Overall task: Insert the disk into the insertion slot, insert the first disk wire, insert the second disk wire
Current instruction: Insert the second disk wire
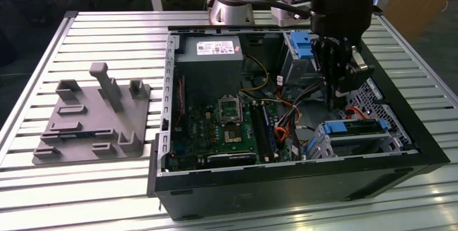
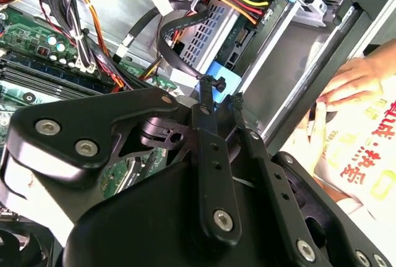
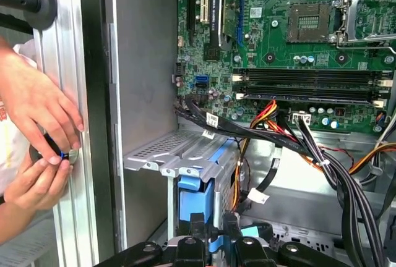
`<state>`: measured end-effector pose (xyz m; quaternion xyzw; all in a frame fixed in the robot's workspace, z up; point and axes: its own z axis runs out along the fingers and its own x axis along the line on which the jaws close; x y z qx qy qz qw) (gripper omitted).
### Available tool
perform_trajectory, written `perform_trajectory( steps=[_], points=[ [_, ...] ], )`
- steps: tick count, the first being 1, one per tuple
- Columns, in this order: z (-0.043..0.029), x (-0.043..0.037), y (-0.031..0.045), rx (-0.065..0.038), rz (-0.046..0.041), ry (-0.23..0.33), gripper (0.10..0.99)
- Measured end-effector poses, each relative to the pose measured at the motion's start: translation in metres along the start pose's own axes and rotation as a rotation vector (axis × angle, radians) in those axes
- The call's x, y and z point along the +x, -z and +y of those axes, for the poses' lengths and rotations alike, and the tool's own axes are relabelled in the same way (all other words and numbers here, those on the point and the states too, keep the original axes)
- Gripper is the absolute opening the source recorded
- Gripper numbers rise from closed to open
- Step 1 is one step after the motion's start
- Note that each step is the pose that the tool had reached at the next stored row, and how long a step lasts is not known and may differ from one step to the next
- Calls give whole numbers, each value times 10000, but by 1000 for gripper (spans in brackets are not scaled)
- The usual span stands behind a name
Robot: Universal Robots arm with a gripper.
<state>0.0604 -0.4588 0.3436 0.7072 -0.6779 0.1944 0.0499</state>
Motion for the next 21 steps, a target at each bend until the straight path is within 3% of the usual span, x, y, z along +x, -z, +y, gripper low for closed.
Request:
perform_trajectory(
  steps=[6, 7, 16, 21],
  points=[
    [4, -6, -17, 26, -16, 69, 247],
    [4, -8, -20, 34, -20, 91, 173],
    [12, -26, -51, 83, -47, 224, 161],
    [13, -59, -52, 91, -17, 252, 141]
  ],
)
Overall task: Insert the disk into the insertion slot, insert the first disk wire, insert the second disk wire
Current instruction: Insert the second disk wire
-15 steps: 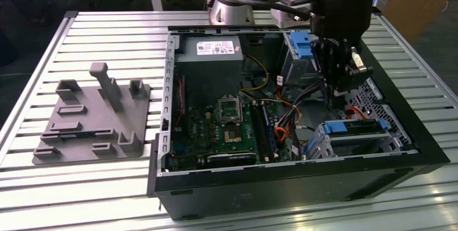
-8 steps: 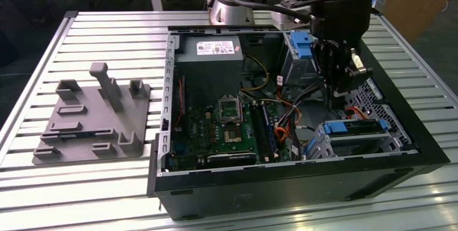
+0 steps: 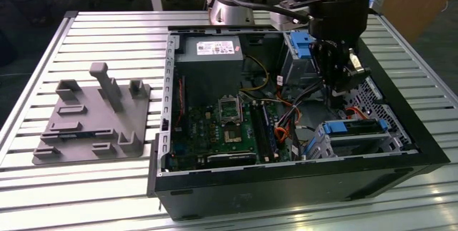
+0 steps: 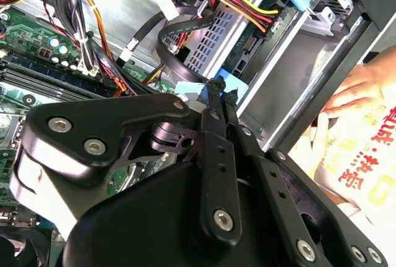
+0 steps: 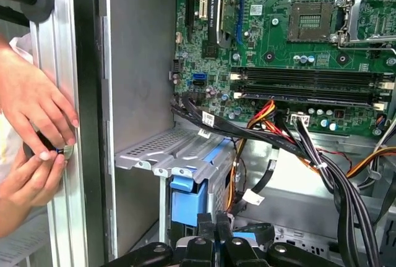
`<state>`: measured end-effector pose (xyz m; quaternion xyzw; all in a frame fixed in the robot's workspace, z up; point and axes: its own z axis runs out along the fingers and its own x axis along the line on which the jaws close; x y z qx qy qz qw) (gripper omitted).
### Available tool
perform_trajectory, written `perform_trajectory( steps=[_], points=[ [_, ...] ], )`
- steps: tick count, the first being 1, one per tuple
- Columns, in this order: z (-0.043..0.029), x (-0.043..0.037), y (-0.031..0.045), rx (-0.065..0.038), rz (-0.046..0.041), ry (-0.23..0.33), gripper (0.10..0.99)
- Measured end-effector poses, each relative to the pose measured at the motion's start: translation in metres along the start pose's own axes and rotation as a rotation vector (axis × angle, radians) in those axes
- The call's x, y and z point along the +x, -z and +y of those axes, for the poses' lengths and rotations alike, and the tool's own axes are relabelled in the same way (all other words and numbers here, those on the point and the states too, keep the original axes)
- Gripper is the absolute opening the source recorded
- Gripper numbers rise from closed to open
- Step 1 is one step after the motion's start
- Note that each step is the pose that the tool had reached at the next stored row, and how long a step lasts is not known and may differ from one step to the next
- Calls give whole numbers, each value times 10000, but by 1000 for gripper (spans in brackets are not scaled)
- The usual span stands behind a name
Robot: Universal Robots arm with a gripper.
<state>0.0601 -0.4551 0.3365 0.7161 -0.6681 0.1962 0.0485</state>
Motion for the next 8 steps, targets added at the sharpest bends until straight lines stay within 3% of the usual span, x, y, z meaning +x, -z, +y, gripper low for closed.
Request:
perform_trajectory(
  steps=[8],
  points=[
    [0, -6, 2, 3, 30, 18, 141]
  ],
)
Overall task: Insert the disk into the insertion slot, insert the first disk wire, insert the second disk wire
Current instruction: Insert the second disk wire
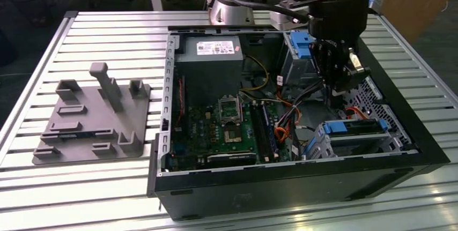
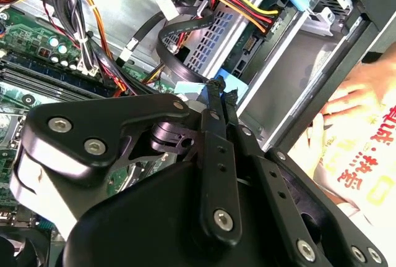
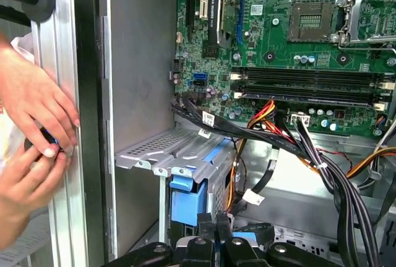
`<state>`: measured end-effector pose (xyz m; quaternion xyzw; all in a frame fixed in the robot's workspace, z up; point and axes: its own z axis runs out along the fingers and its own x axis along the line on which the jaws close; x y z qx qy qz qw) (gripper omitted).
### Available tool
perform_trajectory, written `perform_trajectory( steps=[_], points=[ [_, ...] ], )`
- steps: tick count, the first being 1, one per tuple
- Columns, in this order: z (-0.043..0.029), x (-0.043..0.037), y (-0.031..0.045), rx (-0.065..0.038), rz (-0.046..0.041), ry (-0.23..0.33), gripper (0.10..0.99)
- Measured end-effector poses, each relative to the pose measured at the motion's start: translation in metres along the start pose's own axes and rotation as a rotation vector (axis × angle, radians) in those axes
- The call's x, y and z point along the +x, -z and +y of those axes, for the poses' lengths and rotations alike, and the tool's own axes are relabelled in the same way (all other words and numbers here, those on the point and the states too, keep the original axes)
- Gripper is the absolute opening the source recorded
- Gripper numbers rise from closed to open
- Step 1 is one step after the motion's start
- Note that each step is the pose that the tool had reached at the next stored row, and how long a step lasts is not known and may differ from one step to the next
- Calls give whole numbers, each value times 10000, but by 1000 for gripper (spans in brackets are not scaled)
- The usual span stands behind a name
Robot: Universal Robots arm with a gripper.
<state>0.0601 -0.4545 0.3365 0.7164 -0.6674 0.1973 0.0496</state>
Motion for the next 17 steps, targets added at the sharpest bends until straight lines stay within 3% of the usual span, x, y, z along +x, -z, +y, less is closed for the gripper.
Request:
perform_trajectory(
  steps=[1, 3, 6, 15, 17],
  points=[
    [-11, 0, -3, -9, 10, 5, 141],
    [-49, -4, -12, -131, 60, 62, 141],
    [-132, -3, -36, -446, 39, 179, 141],
    [-325, -4, -89, -1901, -124, 706, 141],
    [-358, -5, -97, -1982, -138, 738, 141]
  ],
)
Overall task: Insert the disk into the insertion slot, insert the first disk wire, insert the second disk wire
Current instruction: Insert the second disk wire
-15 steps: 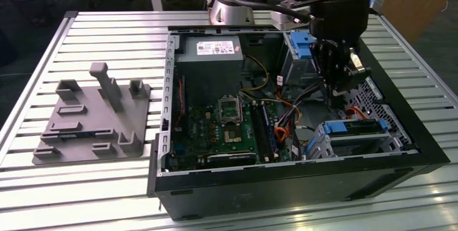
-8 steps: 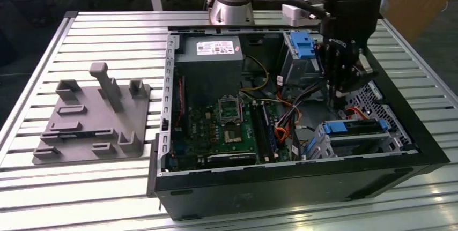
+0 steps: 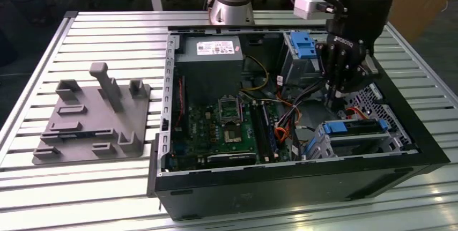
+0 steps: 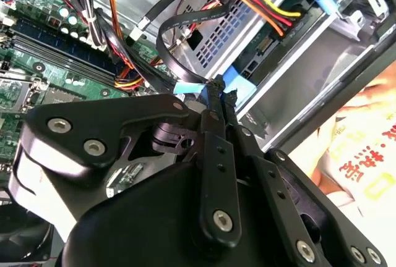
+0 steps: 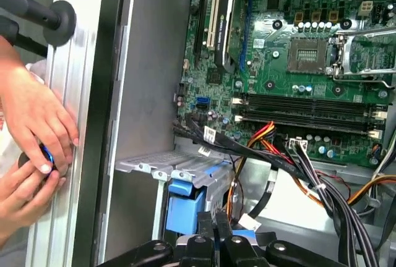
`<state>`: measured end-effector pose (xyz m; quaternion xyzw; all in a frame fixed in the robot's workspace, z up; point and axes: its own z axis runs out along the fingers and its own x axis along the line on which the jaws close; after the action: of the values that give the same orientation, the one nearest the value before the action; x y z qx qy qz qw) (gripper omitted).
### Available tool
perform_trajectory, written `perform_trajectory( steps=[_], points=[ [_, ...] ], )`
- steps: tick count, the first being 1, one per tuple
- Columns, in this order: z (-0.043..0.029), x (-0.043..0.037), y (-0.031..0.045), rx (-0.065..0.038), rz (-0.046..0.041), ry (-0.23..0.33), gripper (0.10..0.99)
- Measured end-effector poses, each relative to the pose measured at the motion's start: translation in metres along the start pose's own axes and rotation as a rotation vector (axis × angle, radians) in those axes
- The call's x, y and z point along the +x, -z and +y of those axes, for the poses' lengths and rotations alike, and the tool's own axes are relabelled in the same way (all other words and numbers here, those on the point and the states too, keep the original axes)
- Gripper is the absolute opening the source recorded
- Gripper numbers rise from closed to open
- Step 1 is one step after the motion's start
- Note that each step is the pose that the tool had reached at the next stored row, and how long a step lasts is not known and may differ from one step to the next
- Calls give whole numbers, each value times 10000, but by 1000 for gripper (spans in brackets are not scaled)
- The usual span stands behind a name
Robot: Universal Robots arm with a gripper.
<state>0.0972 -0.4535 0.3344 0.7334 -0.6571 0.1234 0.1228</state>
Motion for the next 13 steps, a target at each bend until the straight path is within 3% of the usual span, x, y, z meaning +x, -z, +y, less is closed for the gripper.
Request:
perform_trajectory(
  steps=[9, 10, 13],
  points=[
    [-4, -4, -7, 18, -63, -6, 141],
    [1, -4, -7, 115, -104, -39, 141],
    [20, -7, -7, 568, -351, -199, 141]
  ],
)
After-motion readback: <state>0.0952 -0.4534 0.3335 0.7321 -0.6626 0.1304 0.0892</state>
